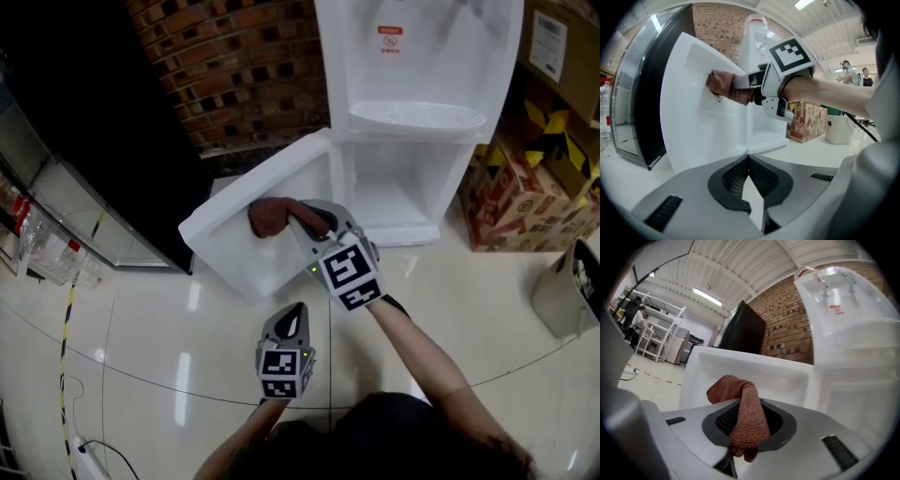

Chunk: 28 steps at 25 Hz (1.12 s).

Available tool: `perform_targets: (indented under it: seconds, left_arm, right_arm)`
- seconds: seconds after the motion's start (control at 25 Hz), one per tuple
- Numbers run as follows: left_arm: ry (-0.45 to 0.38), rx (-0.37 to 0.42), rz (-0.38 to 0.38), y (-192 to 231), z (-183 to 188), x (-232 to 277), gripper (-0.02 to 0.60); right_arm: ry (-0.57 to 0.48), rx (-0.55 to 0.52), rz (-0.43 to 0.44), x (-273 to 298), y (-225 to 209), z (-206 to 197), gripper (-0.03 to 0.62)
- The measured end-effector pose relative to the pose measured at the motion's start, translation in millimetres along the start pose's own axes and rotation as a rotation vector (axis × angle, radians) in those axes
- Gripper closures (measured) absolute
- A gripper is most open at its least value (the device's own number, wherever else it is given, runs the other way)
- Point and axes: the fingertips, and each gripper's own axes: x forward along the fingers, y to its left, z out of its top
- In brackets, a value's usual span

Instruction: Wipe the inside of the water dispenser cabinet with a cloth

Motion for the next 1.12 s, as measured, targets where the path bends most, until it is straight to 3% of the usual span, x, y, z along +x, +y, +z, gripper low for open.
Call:
perform_targets:
  seconds: [0.2, 0.36, 0.44, 0.56, 0.8, 0.92, 1.12]
  left_arm:
    - [0.008, 0.008, -0.008, -3.9, -2.8, 1.5, 0.595]
    - [0.011, 0.014, -0.011, -8.1, -3.8, 2.4, 0.595]
    - [0.007, 0.019, -0.010, -10.8, -4.5, 1.6, 0.595]
    - [0.006, 0.018, -0.017, -15.7, -7.6, 2.2, 0.595]
    - [0.034, 0.030, -0.064, -33.3, -20.9, 3.0, 0.595]
    - [0.024, 0.018, -0.057, -30.4, -19.5, 3.4, 0.595]
    - [0.028, 0.015, -0.050, -26.3, -20.7, 3.1, 0.595]
  right_arm:
    - [0.043, 0.031, -0.171, -18.7, -75.5, -27.1, 0.513]
    - [0.050, 0.029, -0.199, -29.1, -91.2, -33.5, 0.513]
    - [0.032, 0.031, -0.149, -39.1, -71.5, -29.4, 0.513]
    - [-0.012, 0.038, 0.010, -51.6, -7.3, -19.4, 0.513]
    - [0.026, -0.030, 0.283, -39.6, 105.1, -49.0, 0.513]
    - [0.061, -0.027, 0.302, -23.6, 117.1, -68.2, 0.513]
    - [0.125, -0.017, 0.198, -1.1, 70.5, -95.0, 0.513]
